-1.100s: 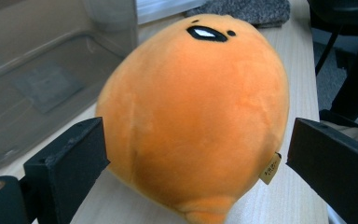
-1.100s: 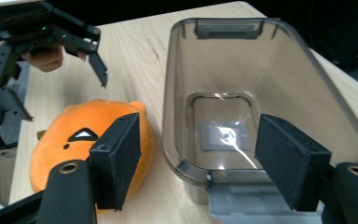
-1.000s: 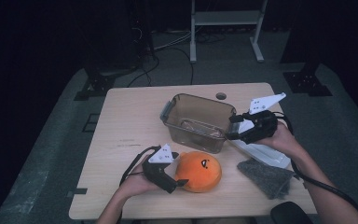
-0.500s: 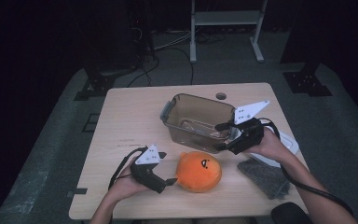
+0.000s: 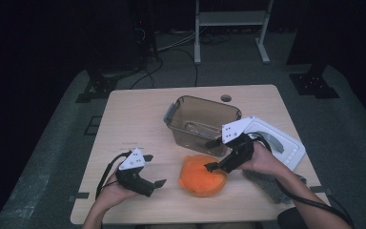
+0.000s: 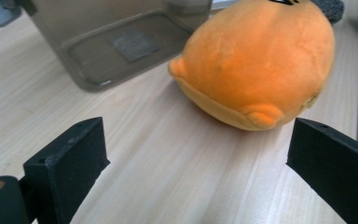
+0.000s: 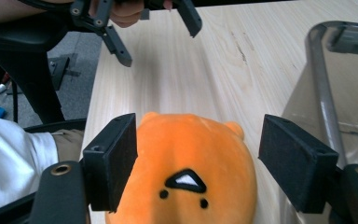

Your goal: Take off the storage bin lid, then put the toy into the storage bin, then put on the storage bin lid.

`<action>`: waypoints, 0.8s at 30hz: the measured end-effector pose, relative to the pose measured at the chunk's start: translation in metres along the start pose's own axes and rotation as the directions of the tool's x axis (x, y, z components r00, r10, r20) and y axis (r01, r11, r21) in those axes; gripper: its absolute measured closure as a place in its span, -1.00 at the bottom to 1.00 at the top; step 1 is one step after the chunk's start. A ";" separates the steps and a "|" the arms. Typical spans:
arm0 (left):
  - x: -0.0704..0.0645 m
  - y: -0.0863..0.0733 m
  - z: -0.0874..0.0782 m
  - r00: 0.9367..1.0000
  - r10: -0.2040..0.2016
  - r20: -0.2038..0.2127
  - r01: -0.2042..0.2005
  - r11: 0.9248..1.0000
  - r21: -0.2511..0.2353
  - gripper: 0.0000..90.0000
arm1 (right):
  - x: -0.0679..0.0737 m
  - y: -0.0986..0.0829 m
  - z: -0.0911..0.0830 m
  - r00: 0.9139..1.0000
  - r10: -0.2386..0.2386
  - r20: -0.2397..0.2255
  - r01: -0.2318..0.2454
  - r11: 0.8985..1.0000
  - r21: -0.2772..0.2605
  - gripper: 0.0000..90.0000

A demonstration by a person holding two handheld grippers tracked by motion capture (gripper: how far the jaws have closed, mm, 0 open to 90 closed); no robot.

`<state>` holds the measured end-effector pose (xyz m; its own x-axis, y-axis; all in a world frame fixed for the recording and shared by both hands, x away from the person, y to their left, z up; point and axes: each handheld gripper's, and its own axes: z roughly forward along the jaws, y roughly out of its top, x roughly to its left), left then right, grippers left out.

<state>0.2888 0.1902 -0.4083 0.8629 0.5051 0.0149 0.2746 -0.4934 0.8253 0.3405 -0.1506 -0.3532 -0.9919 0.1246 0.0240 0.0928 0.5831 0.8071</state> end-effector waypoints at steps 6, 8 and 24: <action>0.001 -0.004 -0.003 1.000 -0.011 -0.013 0.011 1.000 0.005 -0.92 | 0.006 0.000 0.010 1.000 -0.007 -0.025 0.007 1.000 -0.008 -0.41; 0.002 -0.005 -0.005 1.000 -0.014 -0.017 0.014 1.000 -0.001 -0.92 | 0.009 0.000 0.014 0.999 -0.008 -0.031 0.008 1.000 0.000 -0.41; 0.010 -0.010 -0.012 0.998 -0.035 -0.042 0.034 0.999 -0.013 -0.92 | 0.013 -0.012 0.035 0.999 -0.014 -0.040 0.016 0.999 0.043 -0.42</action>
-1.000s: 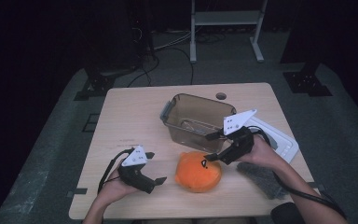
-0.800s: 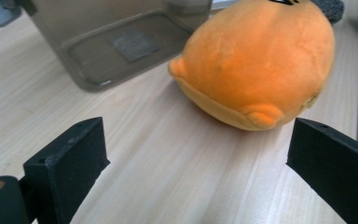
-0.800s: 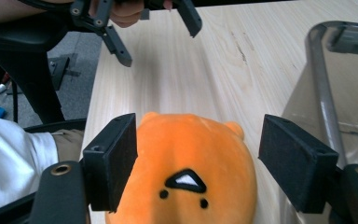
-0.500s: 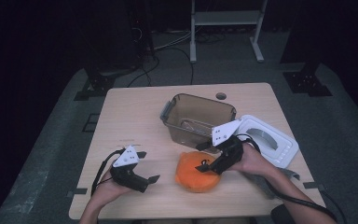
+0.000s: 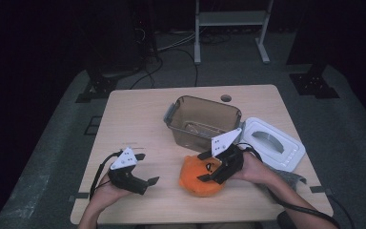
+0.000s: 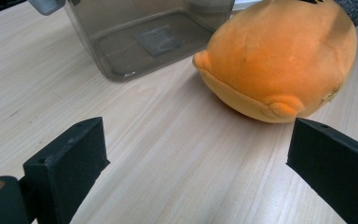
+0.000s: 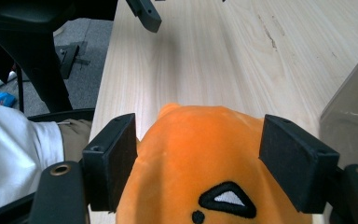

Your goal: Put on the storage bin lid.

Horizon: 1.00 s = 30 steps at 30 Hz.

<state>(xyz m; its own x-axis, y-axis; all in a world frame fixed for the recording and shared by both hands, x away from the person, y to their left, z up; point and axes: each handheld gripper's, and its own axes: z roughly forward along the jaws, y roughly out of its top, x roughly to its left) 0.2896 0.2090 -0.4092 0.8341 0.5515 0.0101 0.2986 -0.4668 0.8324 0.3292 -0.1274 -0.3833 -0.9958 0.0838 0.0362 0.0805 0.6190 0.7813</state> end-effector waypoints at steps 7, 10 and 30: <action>0.002 -0.001 0.000 1.000 -0.002 -0.001 0.002 1.000 0.002 -0.92 | -0.004 -0.006 0.011 0.999 0.016 0.031 -0.017 1.000 0.020 -0.23; 0.002 -0.001 -0.001 1.000 -0.002 -0.002 0.002 1.000 0.003 -0.92 | -0.003 -0.010 0.017 0.998 0.019 0.052 -0.021 0.999 0.044 0.01; 0.005 -0.004 -0.002 1.000 -0.001 -0.018 0.001 1.000 0.013 -0.92 | 0.003 0.010 0.000 0.999 0.027 0.045 -0.026 1.000 -0.009 0.62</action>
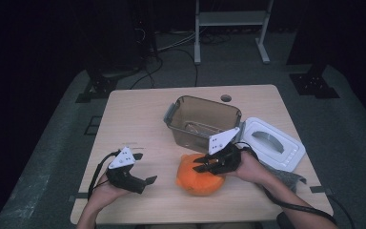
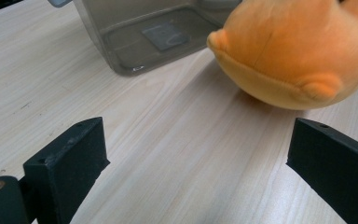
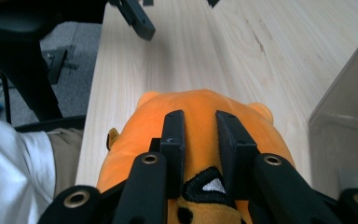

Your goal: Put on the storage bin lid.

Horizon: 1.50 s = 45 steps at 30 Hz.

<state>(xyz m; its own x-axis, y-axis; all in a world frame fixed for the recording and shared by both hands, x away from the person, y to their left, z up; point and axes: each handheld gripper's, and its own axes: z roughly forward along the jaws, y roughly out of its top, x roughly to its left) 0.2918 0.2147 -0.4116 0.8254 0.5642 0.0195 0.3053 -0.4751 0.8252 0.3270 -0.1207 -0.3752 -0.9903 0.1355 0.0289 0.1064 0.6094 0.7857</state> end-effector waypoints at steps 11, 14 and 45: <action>0.001 -0.001 -0.001 1.000 -0.006 -0.001 0.006 1.000 -0.001 -0.92 | -0.001 0.015 -0.017 0.999 0.031 -0.022 -0.032 0.998 -0.055 0.63; 0.001 -0.002 -0.001 1.000 -0.006 -0.001 0.006 1.000 0.001 -0.92 | -0.001 0.024 -0.026 1.000 0.024 -0.016 -0.025 0.997 -0.069 0.63; 0.005 -0.004 -0.003 1.000 -0.007 -0.006 0.007 1.000 -0.006 -0.92 | -0.019 0.083 -0.081 0.998 0.031 0.062 -0.021 0.988 -0.155 0.63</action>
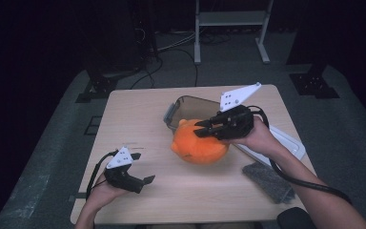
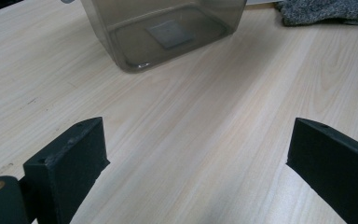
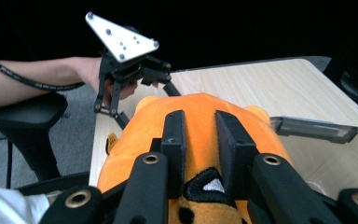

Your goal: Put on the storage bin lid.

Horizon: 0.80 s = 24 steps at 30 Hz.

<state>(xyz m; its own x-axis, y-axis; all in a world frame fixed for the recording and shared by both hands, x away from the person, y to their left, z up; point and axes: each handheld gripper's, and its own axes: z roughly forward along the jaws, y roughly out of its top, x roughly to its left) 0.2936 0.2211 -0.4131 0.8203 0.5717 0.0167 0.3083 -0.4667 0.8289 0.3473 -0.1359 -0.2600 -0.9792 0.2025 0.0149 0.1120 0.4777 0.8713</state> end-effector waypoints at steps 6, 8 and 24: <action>0.002 0.000 0.001 1.000 -0.006 0.003 0.006 1.000 -0.003 -0.92 | -0.010 0.009 -0.004 1.000 0.010 0.027 -0.010 1.000 -0.006 0.64; 0.002 0.000 0.001 1.000 -0.006 0.004 0.006 1.000 -0.002 -0.92 | -0.014 0.011 -0.005 0.999 0.013 0.036 -0.013 1.000 -0.005 0.64; 0.004 0.002 0.004 1.000 -0.003 0.015 0.003 1.000 -0.010 -0.92 | -0.046 0.030 -0.002 0.995 0.040 0.087 -0.040 0.999 -0.010 0.65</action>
<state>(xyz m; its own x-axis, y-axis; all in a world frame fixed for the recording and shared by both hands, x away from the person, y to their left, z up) 0.2992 0.2193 -0.4139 0.8265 0.5629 0.0058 0.3062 -0.4582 0.8344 0.3949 -0.1327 -0.2338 -0.9555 0.2949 0.0075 0.1490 0.4604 0.8751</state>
